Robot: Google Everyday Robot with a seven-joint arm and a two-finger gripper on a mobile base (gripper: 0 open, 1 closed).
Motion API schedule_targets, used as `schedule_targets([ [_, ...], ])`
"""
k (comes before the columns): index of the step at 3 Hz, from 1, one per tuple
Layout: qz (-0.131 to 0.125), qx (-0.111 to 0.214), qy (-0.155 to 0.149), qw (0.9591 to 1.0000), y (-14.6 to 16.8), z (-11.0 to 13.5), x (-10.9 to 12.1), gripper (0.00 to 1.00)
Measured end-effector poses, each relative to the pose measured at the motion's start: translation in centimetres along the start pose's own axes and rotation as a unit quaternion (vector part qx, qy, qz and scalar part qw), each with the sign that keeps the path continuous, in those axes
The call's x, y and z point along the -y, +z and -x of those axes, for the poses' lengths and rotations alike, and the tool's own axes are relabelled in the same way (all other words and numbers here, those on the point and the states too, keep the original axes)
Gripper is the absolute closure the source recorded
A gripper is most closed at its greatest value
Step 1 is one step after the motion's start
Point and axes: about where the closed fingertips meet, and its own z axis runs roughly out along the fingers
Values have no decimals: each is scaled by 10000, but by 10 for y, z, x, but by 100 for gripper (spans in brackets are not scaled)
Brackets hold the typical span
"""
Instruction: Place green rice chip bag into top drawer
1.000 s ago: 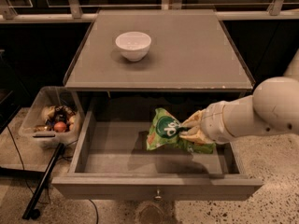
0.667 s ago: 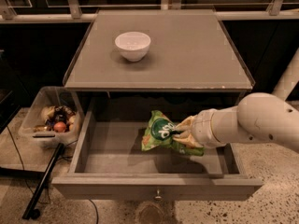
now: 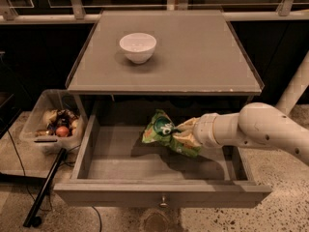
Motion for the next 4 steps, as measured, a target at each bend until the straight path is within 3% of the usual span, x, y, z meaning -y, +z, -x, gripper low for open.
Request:
schedule_targets([
  [1, 94, 62, 89, 9999, 20, -6, 4, 100],
  [2, 254, -220, -186, 9993, 30, -15, -1, 100],
  [3, 231, -456, -370, 9980, 27, -21, 0, 82],
  [4, 229, -464, -379, 9979, 27, -22, 0, 59],
])
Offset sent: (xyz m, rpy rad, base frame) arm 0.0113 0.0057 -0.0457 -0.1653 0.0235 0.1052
